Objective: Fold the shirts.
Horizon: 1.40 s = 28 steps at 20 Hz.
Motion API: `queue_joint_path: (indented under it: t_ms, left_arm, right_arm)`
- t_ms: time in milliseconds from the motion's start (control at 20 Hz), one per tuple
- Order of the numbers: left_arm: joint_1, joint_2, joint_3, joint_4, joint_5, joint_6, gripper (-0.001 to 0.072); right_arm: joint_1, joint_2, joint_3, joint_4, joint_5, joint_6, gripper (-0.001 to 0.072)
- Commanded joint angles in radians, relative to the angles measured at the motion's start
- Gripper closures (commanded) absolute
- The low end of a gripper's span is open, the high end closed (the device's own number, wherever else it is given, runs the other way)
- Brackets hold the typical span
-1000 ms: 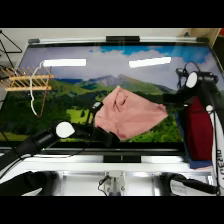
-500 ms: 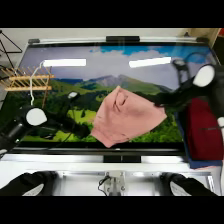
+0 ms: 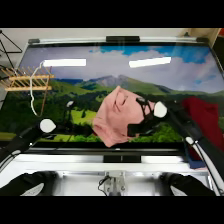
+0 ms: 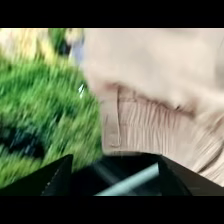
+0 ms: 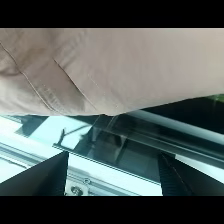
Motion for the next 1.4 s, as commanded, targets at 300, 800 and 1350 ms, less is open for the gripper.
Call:
queue_joint_path:
  t_ms: [300,800,1350]
  left_arm:
    - [-0.010,-0.147,-0.012,-0.288,0.098,0.200,0.0365]
    - [-0.010,-0.146,-0.012,-0.287,0.050,0.203,0.0673]
    - [0.049,-0.137,0.044,-0.283,-0.043,0.232,0.0674]
  right_arm:
    - [0.019,-0.013,-0.171,0.045,-0.217,0.111,0.0032]
    - [0.019,-0.127,-0.204,0.114,-0.509,0.135,0.0033]
    - [0.018,-0.112,-0.087,0.056,-0.278,-0.076,0.0665]
